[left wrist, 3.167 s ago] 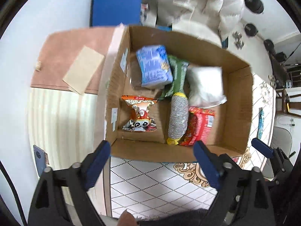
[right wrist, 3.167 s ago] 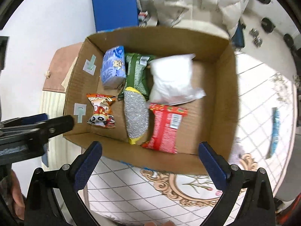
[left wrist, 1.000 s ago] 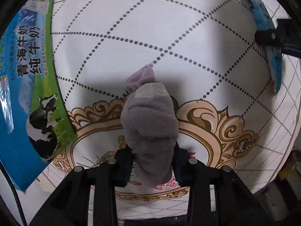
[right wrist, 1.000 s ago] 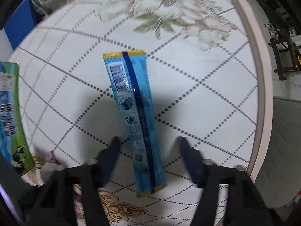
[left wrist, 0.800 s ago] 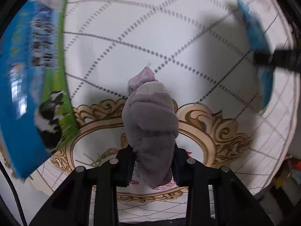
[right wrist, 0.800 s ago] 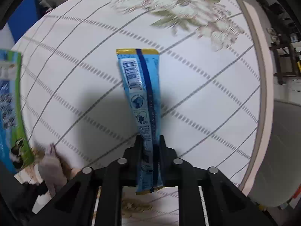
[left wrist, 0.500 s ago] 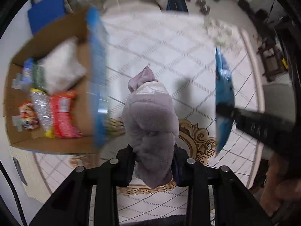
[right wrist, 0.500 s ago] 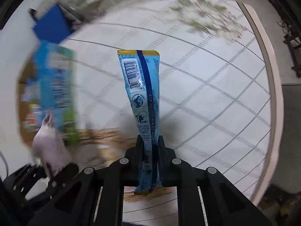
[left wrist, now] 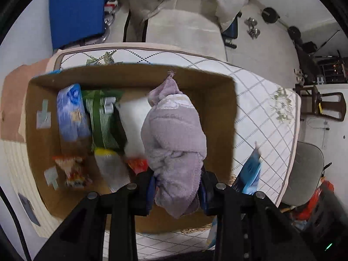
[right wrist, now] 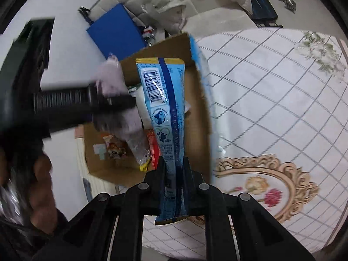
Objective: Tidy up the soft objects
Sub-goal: 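Carry the sock and tube into the box and open both tools to release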
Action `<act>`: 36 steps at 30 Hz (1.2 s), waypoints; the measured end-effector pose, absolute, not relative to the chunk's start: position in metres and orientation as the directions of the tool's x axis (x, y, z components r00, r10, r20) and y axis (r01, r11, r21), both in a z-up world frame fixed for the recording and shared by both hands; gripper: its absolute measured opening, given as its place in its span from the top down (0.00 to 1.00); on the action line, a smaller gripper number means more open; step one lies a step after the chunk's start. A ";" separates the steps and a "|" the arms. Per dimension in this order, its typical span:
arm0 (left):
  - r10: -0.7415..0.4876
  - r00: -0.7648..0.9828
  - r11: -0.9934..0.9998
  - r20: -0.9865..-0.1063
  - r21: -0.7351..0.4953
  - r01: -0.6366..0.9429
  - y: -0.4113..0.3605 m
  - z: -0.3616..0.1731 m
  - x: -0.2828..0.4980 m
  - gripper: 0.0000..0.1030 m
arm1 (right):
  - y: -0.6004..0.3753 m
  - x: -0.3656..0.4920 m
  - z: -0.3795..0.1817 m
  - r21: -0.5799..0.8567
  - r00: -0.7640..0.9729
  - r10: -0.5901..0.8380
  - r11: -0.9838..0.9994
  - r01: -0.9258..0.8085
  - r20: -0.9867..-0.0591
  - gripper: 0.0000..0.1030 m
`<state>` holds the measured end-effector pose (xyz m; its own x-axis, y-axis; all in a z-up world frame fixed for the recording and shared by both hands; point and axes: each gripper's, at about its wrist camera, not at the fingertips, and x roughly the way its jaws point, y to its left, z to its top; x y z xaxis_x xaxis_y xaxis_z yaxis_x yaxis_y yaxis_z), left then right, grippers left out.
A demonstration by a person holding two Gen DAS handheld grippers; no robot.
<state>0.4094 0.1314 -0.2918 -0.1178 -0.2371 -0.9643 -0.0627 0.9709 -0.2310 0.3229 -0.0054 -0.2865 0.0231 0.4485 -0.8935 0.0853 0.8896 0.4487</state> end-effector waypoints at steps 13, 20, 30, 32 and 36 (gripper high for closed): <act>-0.308 -0.288 0.948 -0.907 -0.316 -0.018 0.121 -0.352 0.459 0.68 | 0.028 0.353 -0.343 0.316 -0.028 0.323 0.937 0.148 -0.946 0.86; -0.324 -0.320 0.940 -0.890 -0.341 -0.001 0.115 -0.357 0.461 0.41 | 0.026 0.356 -0.357 0.309 -0.083 0.327 0.935 0.177 -0.942 0.48; -0.275 -0.209 0.957 -0.938 -0.288 0.032 0.136 -0.319 0.455 0.29 | 0.036 0.357 -0.332 0.236 -0.053 0.244 0.964 0.120 -0.968 0.31; -0.256 -0.171 0.964 -0.951 -0.265 0.035 0.142 -0.310 0.448 0.29 | 0.034 0.357 -0.322 0.216 -0.042 0.221 0.971 0.104 -0.974 0.28; -0.182 -0.071 0.982 -0.981 -0.185 0.036 0.168 -0.287 0.418 0.29 | 0.034 0.354 -0.305 0.163 -0.007 0.164 0.984 0.070 -0.986 0.16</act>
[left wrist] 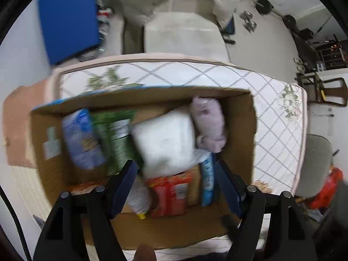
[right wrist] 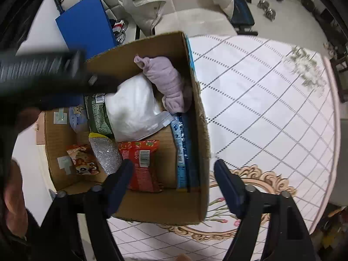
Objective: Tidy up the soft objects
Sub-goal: 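Carry the sock and tube into the box and open both tools to release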
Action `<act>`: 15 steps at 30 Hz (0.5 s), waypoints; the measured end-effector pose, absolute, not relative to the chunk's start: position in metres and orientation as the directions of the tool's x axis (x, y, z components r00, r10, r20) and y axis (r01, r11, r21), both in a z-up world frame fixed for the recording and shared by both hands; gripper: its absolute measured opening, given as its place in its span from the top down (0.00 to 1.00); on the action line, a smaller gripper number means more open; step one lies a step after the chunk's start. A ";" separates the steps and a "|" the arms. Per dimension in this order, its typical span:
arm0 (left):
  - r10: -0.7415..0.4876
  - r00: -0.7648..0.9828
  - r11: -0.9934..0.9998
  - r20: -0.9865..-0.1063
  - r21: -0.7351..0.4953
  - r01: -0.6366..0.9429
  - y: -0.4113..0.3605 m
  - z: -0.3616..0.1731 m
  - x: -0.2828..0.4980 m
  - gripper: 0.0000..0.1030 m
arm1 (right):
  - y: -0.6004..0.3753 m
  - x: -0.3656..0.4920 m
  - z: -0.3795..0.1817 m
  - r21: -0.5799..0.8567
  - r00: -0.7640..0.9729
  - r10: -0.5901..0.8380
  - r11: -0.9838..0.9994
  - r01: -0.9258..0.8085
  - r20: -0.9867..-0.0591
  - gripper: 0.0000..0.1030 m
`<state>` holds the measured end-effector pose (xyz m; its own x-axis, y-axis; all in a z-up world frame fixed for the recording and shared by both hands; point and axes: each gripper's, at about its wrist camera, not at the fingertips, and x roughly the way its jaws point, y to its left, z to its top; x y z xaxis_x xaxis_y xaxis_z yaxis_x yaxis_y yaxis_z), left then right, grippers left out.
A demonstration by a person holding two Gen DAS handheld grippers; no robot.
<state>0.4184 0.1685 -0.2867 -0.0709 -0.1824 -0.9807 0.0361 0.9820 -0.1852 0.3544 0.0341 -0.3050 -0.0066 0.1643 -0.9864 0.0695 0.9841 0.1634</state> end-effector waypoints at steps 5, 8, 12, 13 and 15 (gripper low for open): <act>-0.035 0.051 0.999 -0.998 -0.034 0.012 0.193 -0.268 0.375 0.29 | 0.038 0.340 -0.285 0.133 0.035 0.132 0.991 0.015 -0.991 0.06; 0.011 0.105 1.000 -0.994 0.009 -0.017 0.207 -0.259 0.345 0.14 | 0.044 0.325 -0.275 0.094 0.071 0.095 0.995 -0.015 -0.993 0.05; 0.026 0.156 0.998 -0.987 0.018 -0.053 0.221 -0.246 0.313 0.03 | 0.051 0.305 -0.268 0.068 0.109 0.072 0.997 -0.037 -0.991 0.05; 0.036 0.171 0.998 -0.985 0.026 -0.060 0.223 -0.242 0.307 0.03 | 0.052 0.300 -0.265 0.063 0.120 0.068 0.997 -0.044 -0.990 0.04; 0.051 0.205 0.996 -0.977 0.036 -0.076 0.224 -0.235 0.294 0.03 | 0.054 0.293 -0.261 0.050 0.139 0.056 0.998 -0.045 -0.989 0.00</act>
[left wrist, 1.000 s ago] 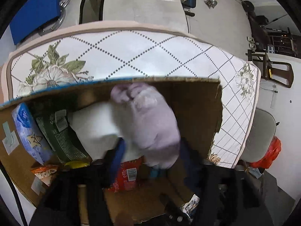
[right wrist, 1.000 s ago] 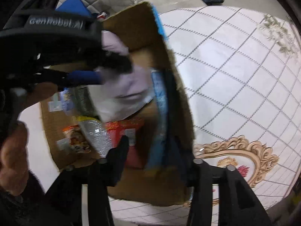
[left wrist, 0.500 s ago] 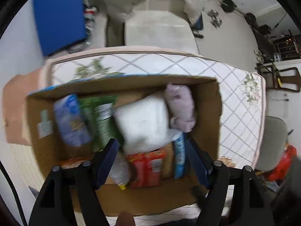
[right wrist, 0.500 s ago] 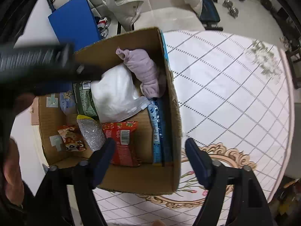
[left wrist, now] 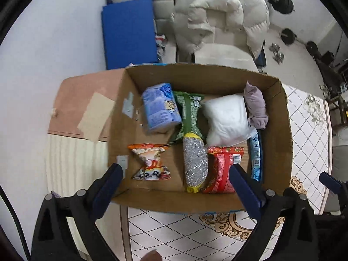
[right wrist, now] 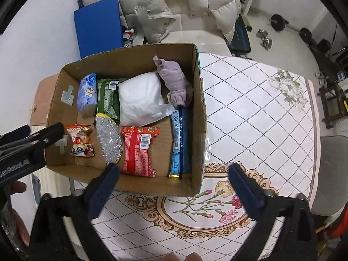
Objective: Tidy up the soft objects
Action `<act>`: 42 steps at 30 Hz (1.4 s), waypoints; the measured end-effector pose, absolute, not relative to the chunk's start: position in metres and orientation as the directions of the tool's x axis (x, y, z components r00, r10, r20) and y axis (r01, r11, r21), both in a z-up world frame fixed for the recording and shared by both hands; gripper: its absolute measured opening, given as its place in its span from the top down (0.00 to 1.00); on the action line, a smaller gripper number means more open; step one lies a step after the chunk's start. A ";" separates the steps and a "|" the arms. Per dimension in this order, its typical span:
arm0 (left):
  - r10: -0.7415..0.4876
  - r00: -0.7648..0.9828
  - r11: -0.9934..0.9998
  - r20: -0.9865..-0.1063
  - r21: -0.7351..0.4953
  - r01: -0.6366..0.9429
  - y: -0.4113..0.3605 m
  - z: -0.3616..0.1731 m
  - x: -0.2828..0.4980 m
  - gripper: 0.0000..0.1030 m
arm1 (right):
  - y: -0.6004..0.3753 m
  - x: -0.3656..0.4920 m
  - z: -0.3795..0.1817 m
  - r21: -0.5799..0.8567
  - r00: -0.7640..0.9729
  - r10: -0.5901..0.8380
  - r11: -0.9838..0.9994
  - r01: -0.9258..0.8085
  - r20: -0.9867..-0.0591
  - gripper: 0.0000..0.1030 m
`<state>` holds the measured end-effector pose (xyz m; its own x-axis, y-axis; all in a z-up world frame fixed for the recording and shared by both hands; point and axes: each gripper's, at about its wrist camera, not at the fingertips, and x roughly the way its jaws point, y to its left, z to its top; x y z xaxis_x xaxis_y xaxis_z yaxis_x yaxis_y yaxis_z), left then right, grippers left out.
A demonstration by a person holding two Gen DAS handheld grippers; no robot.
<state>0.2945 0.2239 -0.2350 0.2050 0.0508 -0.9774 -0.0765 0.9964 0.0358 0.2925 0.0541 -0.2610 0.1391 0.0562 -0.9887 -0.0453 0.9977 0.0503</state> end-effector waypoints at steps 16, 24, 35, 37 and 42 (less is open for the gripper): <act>0.069 0.343 0.993 -0.937 0.032 -0.113 0.215 -0.170 0.231 0.03 | 0.039 0.247 -0.198 0.021 0.273 0.030 0.999 -0.036 -0.961 0.00; 0.067 0.464 0.995 -0.883 0.026 -0.095 0.204 -0.088 0.168 0.03 | 0.029 0.185 -0.103 0.010 0.418 0.028 0.999 -0.046 -0.908 0.00; 0.054 0.535 0.996 -0.843 0.008 -0.088 0.200 -0.023 0.109 0.03 | 0.020 0.107 0.001 0.001 0.572 0.040 0.998 -0.068 -0.819 0.00; 0.065 0.551 0.996 -0.832 0.018 -0.090 0.199 -0.014 0.101 0.03 | 0.019 0.097 0.014 -0.013 0.596 0.029 0.998 -0.067 -0.803 0.00; 0.068 0.573 0.996 -0.817 0.023 -0.084 0.197 -0.003 0.088 0.02 | 0.017 0.086 0.028 -0.021 0.609 0.026 0.997 -0.069 -0.793 0.00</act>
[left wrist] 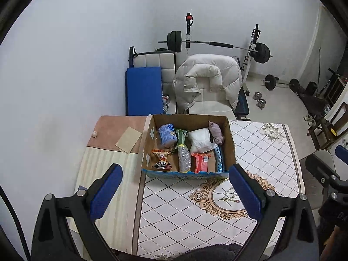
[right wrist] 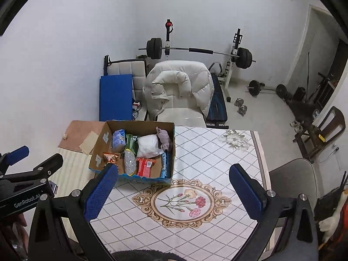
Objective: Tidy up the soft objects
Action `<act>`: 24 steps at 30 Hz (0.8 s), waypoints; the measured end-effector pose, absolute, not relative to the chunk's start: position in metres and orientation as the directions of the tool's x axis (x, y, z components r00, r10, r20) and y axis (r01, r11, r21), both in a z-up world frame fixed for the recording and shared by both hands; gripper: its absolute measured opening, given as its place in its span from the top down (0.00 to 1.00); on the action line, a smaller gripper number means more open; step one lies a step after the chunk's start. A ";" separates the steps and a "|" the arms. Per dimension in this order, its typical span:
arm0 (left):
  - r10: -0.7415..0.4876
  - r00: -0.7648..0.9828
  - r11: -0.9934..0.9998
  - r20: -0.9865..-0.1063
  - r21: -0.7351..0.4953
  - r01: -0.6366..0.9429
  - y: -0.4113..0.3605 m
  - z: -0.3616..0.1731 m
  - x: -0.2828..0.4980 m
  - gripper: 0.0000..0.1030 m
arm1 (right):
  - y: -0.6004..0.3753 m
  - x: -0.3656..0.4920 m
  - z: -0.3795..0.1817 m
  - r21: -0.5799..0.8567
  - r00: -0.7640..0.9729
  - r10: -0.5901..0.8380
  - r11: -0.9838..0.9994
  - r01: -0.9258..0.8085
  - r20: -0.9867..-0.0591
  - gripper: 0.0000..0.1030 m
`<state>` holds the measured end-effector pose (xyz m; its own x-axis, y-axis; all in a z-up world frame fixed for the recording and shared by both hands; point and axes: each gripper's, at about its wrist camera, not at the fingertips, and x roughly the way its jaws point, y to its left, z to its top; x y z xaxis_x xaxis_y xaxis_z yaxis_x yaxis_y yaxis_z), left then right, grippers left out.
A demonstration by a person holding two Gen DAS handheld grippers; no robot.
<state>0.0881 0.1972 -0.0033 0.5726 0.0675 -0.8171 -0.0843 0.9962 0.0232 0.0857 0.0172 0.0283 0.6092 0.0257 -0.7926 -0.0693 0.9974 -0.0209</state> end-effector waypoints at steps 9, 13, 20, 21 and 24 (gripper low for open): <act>0.065 0.578 0.996 -0.814 0.019 -0.085 0.195 -0.002 0.083 0.03 | 0.013 0.073 0.034 -0.038 0.621 0.001 0.998 -0.051 -0.784 0.00; 0.062 0.584 0.996 -0.810 0.009 -0.093 0.195 0.001 0.082 0.02 | 0.013 0.072 0.035 -0.053 0.631 -0.016 0.998 -0.041 -0.776 0.00; 0.065 0.596 0.995 -0.801 0.011 -0.094 0.194 0.008 0.079 0.03 | 0.013 0.074 0.036 -0.057 0.634 -0.019 0.998 -0.040 -0.773 0.00; 0.067 0.597 0.996 -0.800 0.013 -0.093 0.194 0.008 0.080 0.03 | 0.013 0.074 0.036 -0.057 0.634 -0.018 0.997 -0.042 -0.773 0.00; 0.064 0.600 0.996 -0.798 0.010 -0.093 0.193 0.010 0.081 0.02 | 0.012 0.075 0.036 -0.053 0.634 -0.014 0.998 -0.043 -0.773 0.00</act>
